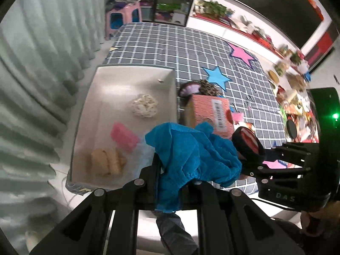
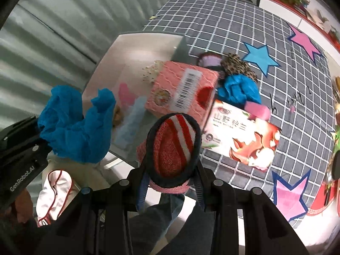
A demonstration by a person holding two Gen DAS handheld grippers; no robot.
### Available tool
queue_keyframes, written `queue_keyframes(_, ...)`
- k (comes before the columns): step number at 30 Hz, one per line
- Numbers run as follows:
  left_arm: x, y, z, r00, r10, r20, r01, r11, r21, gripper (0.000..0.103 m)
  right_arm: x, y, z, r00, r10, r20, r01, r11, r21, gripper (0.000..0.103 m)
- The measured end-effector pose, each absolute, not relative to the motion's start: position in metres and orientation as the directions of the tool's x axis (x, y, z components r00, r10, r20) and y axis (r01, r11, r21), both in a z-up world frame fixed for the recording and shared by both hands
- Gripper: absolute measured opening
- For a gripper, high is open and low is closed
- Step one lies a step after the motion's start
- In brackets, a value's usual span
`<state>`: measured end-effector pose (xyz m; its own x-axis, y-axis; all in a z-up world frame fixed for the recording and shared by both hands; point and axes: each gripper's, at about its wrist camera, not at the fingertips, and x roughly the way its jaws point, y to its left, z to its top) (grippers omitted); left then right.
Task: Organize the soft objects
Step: 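Carry the red-striped cap and blue cloth with both tools over the white box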
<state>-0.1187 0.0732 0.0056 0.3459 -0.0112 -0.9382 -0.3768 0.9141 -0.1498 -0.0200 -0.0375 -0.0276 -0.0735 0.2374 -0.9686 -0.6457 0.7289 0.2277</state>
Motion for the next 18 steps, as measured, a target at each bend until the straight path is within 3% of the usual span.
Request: queue_keyframes(18, -0.145, 0.128, 0.0, 0.336, 0.081, -0.938, -0.549, 0.827, -0.125, 0.013, -0.018, 0.019, -0.013, -0.092, 0.256, -0.962, -0.725, 0.645, 0.241, 0.039)
